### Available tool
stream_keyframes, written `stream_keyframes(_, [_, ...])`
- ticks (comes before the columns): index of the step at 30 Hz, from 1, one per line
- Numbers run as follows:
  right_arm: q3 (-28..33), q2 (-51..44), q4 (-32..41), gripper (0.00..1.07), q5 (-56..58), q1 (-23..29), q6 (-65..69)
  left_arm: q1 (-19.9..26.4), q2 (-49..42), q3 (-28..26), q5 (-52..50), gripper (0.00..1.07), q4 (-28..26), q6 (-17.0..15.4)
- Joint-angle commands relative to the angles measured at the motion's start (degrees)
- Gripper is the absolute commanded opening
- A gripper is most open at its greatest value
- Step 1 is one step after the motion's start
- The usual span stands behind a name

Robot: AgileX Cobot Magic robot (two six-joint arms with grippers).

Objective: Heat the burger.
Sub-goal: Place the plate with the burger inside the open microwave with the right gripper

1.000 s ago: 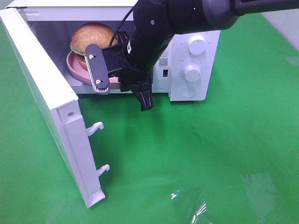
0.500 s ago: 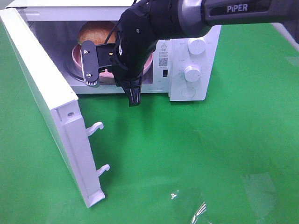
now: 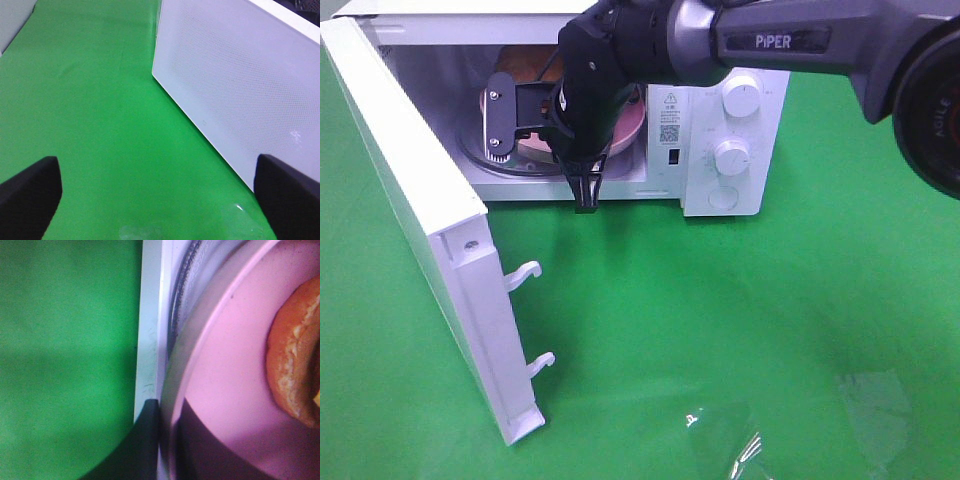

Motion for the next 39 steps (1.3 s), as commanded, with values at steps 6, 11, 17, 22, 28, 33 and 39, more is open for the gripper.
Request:
stream_keyframes(6, [-3.72, 0.97, -0.23, 0.0, -2.58, -0.29, -3.04, 0.17, -0.86, 0.0, -0.4, 0.96, -0.29, -0.57])
stream_keyframes(11, [-4.13, 1.2, 2.18, 0.0, -2.81, -0.29, -6.13, 0.17, -0.86, 0.0, -0.4, 0.96, -0.29, -0.57])
stream_keyframes(17, [-4.13, 1.2, 4.7, 0.0, -2.69, -0.29, -10.83, 0.17, -0.86, 0.0, -0.4, 0.96, -0.29, -0.57])
stream_keyframes(22, [-4.13, 1.2, 4.98, 0.0, -2.75, -0.29, -10.37, 0.17, -0.86, 0.0, -0.4, 0.96, -0.29, -0.57])
stream_keyframes(28, [-4.13, 1.2, 4.98, 0.0, -2.75, -0.29, -10.08, 0.17, -0.86, 0.0, -0.4, 0.96, -0.29, -0.57])
stream_keyframes(33, [-4.13, 1.2, 4.98, 0.03, -2.75, -0.29, -9.8, 0.17, -0.86, 0.0, -0.4, 0.96, -0.29, -0.57])
stream_keyframes(39, [-4.13, 1.2, 5.04, 0.11, -2.75, -0.29, -9.57, 0.17, -0.86, 0.0, -0.4, 0.96, -0.29, -0.57])
